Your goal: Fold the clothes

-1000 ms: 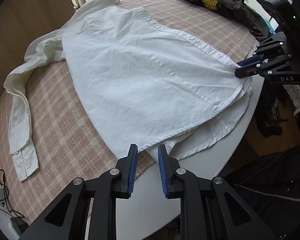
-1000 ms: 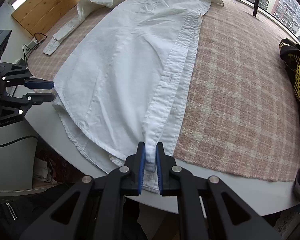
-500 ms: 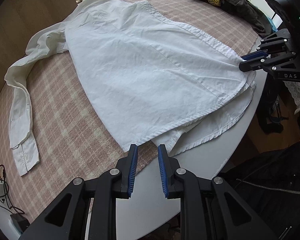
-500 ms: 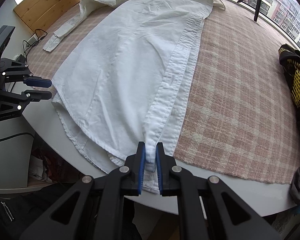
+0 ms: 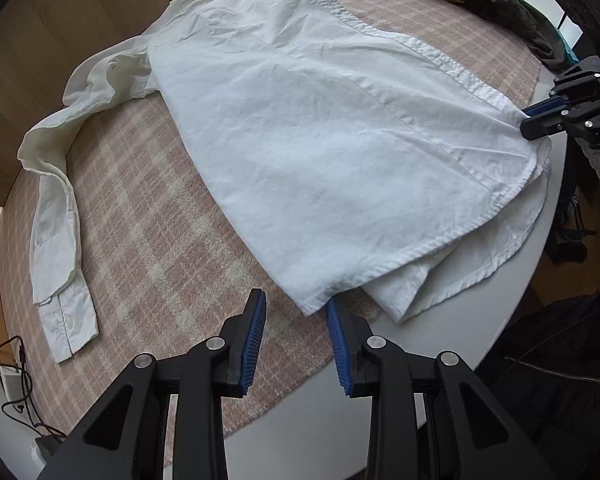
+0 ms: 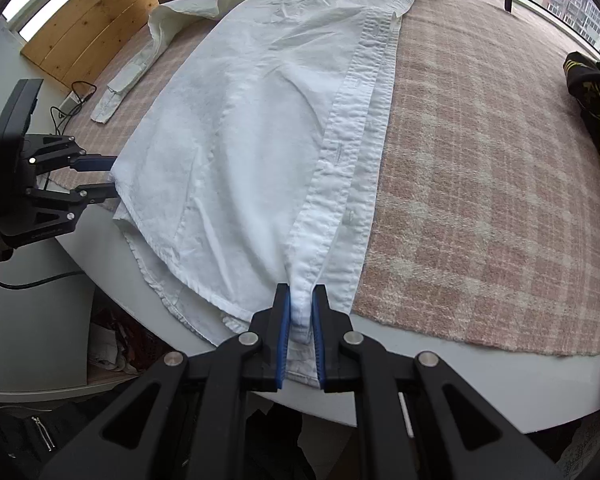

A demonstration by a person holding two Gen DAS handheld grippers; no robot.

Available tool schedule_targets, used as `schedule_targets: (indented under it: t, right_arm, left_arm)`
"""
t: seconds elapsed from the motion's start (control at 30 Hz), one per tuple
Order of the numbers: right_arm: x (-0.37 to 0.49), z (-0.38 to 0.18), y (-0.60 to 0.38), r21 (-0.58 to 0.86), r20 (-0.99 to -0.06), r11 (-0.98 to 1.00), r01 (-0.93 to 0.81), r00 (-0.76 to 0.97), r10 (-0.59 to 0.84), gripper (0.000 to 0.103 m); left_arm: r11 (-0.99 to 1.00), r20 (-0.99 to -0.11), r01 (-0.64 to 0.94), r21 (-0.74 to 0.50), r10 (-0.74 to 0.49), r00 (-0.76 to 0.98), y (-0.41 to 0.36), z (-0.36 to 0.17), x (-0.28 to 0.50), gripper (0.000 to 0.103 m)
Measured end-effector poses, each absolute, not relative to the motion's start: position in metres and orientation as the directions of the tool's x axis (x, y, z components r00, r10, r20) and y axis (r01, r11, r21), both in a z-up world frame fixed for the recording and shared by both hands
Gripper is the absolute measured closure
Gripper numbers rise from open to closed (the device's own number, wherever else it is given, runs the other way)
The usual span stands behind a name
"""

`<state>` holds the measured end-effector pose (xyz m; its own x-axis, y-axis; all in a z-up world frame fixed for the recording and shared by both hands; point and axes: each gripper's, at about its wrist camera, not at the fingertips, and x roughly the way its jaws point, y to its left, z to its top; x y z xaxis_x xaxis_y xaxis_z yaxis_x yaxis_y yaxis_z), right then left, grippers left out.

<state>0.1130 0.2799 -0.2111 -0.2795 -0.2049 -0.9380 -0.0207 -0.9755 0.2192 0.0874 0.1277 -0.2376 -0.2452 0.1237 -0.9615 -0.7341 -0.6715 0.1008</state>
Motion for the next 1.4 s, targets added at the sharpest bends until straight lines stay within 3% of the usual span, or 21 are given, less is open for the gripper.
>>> schedule_targets:
  t: [0.07, 0.23, 0.43, 0.77, 0.9, 0.93, 0.97, 1.0, 1.1, 1.3, 1.33, 1.4]
  right_arm:
    - [0.113, -0.207, 0.287, 0.258, -0.928, -0.966, -0.036, -0.287, -0.237, 0.092]
    - [0.116, -0.187, 0.311, 0.339, -0.894, -0.938, -0.076, -0.336, -0.296, 0.093]
    - [0.114, -0.177, 0.324, 0.312, -0.898, -0.946, -0.092, -0.355, -0.262, 0.094]
    - [0.122, -0.200, 0.338, 0.337, -0.910, -0.933, -0.124, -0.298, -0.289, 0.095]
    - [0.120, -0.198, 0.338, 0.332, -0.912, -0.936, -0.117, -0.294, -0.287, 0.095]
    - [0.121, -0.197, 0.338, 0.332, -0.912, -0.936, -0.114, -0.291, -0.288, 0.094]
    - [0.122, -0.196, 0.337, 0.331, -0.913, -0.937, -0.112, -0.287, -0.289, 0.094]
    - [0.120, -0.199, 0.336, 0.332, -0.914, -0.937, -0.111, -0.283, -0.290, 0.094]
    - [0.118, -0.202, 0.335, 0.334, -0.915, -0.936, -0.112, -0.275, -0.294, 0.094]
    - [0.119, -0.204, 0.335, 0.360, -0.909, -0.925, -0.125, -0.270, -0.317, 0.094]
    - [0.119, -0.204, 0.335, 0.361, -0.909, -0.924, -0.124, -0.268, -0.319, 0.094]
    - [0.119, -0.205, 0.335, 0.365, -0.908, -0.922, -0.125, -0.264, -0.324, 0.094]
  left_arm:
    - [-0.677, -0.959, -0.732, 0.073, 0.154, -0.238, 0.130, -0.233, 0.084, 0.098]
    - [-0.686, -0.939, -0.728, 0.007, 0.246, -0.241, 0.134, -0.194, 0.082, 0.098]
    - [-0.635, -0.938, -0.772, 0.017, 0.258, -0.233, 0.149, -0.181, 0.090, 0.098]
    - [-0.617, -0.975, -0.779, 0.112, 0.084, -0.207, 0.136, -0.234, 0.104, 0.099]
    - [-0.609, -0.962, -0.779, 0.150, 0.090, -0.256, 0.132, -0.218, 0.113, 0.094]
    - [-0.587, -0.956, -0.795, 0.151, 0.116, -0.268, 0.135, -0.211, 0.120, 0.085]
    - [-0.558, -0.952, -0.815, 0.157, 0.133, -0.275, 0.140, -0.208, 0.127, 0.069]
    - [-0.527, -0.949, -0.833, 0.170, 0.140, -0.282, 0.146, -0.208, 0.133, 0.063]
    - [-0.430, -0.939, -0.875, 0.221, 0.147, -0.310, 0.165, -0.209, 0.149, 0.060]
    - [-0.321, -0.919, -0.877, 0.357, 0.049, -0.392, 0.184, -0.243, 0.141, 0.060]
    - [-0.324, -0.922, -0.878, 0.351, 0.041, -0.384, 0.185, -0.246, 0.138, 0.066]
    - [-0.339, -0.936, -0.888, 0.310, 0.052, -0.347, 0.186, -0.247, 0.133, 0.087]
